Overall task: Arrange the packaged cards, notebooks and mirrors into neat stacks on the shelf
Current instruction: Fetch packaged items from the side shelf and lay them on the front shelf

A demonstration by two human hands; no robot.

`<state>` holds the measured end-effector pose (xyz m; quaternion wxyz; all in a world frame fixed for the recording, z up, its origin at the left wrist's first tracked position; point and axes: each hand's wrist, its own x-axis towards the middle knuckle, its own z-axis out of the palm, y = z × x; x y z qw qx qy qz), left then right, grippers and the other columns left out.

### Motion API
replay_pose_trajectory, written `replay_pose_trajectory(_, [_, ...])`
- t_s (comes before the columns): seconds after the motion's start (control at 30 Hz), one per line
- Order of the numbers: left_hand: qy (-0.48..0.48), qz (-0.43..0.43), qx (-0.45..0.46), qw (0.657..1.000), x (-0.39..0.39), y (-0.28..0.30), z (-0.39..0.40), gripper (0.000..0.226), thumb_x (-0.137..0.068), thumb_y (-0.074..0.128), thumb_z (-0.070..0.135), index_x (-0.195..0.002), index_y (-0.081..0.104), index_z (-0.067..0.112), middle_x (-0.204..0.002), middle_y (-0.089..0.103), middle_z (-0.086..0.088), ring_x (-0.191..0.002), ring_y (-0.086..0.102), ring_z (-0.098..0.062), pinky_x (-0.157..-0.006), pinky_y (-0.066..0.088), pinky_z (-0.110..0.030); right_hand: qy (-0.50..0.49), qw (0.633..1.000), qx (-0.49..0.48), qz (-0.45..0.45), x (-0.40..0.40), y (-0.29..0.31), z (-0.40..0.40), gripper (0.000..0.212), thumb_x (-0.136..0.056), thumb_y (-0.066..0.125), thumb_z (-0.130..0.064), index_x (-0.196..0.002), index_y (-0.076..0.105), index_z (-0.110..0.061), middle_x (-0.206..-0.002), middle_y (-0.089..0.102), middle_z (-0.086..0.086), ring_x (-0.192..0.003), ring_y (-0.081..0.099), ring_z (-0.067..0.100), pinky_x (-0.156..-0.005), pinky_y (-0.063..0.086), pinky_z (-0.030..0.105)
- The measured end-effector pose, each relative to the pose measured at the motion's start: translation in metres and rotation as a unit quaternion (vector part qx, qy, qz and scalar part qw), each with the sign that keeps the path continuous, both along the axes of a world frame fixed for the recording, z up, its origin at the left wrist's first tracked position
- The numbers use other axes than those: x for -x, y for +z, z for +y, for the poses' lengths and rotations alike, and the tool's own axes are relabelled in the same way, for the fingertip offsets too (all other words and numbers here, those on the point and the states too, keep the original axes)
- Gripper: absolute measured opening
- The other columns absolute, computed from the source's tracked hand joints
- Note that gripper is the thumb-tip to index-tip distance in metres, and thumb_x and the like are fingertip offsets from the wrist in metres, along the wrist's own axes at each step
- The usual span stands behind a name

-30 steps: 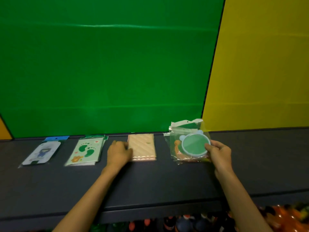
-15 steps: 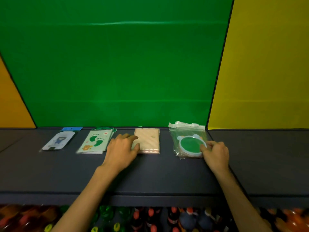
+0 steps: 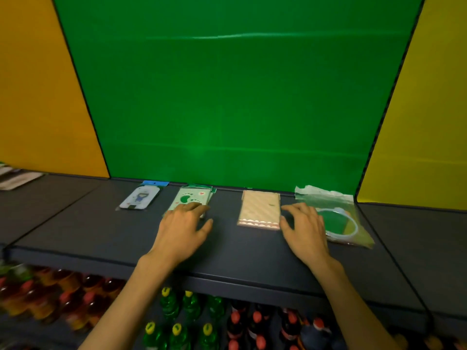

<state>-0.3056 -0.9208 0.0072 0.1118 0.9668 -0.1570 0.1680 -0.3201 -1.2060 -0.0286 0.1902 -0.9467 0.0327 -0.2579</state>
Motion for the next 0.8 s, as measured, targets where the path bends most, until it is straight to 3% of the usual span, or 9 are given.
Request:
replay_pose_trajectory(0.27, [0.053, 0.034, -0.03, 0.998, 0.012, -0.008, 0.125, 0.056, -0.095, 0.04, 0.058, -0.145, 0.044, 0.035, -0.152, 0.044, 0.004, -0.134, 0.046, -0.022, -0.104, 0.042, -0.043, 0.16, 0.987, 0.016, 0.019, -0.019, 0.007, 0.151, 0.034, -0.098, 0.052, -0.035, -0.13, 0.061, -0.025, -0.127, 0.059, -0.005, -0.117, 0.051, 0.019, -0.095, 0.039, 0.037])
replay_pose_trajectory(0.8, [0.158, 0.042, -0.027, 0.986, 0.041, -0.021, 0.43, 0.059, -0.095, 0.037, 0.062, -0.149, 0.037, 0.037, -0.155, 0.039, 0.003, -0.139, 0.04, -0.022, -0.107, 0.037, -0.044, 0.274, 0.96, 0.051, 0.028, -0.038, 0.011, 0.492, 0.037, -0.1, 0.047, -0.039, -0.135, 0.055, -0.029, -0.13, 0.055, -0.007, -0.122, 0.047, 0.018, -0.099, 0.035, 0.036])
